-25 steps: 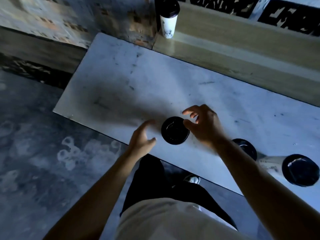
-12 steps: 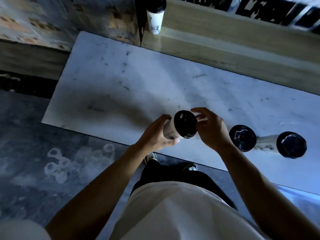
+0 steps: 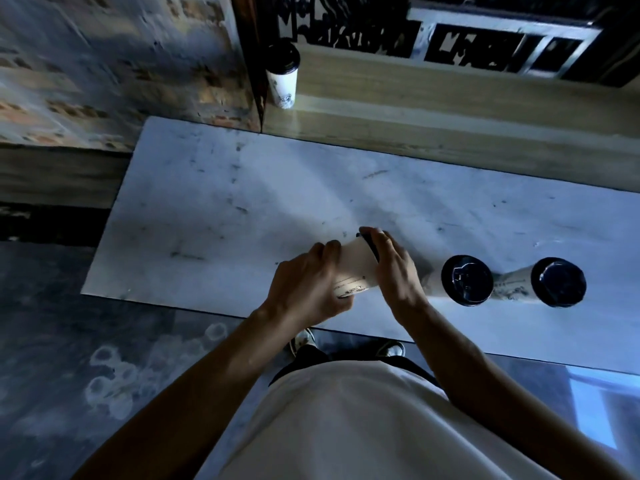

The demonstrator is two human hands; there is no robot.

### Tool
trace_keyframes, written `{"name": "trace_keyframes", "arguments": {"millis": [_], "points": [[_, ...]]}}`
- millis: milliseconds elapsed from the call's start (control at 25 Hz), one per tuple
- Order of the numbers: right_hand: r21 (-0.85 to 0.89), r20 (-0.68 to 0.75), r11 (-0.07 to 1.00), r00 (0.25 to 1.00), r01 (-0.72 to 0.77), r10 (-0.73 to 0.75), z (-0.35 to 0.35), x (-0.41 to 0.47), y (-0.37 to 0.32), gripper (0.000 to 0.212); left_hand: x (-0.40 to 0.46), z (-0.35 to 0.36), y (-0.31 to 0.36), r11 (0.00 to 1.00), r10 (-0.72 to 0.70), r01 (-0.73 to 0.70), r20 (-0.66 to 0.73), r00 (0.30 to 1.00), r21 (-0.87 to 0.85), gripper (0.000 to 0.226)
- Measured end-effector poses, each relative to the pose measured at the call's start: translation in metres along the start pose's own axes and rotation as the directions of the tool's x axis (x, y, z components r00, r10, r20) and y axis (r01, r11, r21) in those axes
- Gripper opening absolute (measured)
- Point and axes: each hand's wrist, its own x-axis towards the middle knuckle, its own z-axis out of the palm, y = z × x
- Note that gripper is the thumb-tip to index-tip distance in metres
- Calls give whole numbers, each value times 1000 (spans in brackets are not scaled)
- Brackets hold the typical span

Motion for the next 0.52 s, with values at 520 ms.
{"name": "trace_keyframes", "arguments": {"millis": [520], "points": [[148,48,985,995,84,-92,-6,-3,-5,35,3,-4,16,999,-32,35,-90,995,35,75]]}}
